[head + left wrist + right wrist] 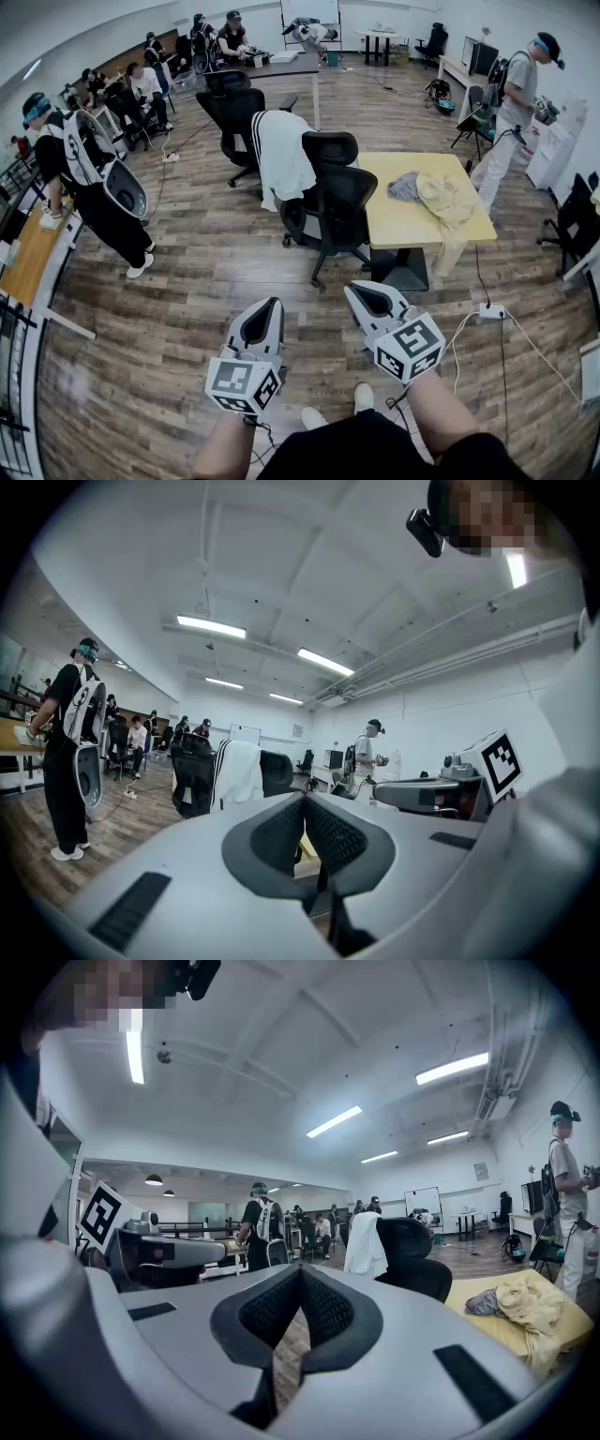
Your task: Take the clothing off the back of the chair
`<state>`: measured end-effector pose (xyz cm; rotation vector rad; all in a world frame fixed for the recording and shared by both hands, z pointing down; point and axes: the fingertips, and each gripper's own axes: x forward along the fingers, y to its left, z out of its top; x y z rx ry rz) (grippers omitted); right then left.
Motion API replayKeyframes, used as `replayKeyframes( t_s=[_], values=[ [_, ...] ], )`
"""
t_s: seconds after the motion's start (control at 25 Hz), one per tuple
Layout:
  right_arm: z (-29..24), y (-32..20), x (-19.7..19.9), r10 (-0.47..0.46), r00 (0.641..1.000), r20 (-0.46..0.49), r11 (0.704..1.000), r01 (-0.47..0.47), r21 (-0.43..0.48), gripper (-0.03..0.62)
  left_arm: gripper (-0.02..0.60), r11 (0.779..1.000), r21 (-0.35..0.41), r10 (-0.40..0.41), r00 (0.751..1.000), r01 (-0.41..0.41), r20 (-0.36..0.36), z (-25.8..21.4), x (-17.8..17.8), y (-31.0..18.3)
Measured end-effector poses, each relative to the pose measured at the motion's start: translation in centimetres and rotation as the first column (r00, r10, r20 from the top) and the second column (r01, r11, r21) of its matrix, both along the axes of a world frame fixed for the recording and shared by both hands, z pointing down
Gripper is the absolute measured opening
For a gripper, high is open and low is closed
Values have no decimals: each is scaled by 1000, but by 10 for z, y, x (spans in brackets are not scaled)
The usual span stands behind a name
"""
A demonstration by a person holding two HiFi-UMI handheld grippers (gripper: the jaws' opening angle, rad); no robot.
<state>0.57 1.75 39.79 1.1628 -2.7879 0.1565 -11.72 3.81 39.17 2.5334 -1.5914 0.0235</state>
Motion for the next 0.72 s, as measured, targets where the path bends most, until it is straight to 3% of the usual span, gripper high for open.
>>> replayKeyframes(
  t_s=[0.72],
  values=[
    [-6, 1, -30, -8, 1000, -21, 999, 9, 35, 12, 18, 1000, 17, 4, 1000, -4, -10, -2, -26, 5]
  ],
)
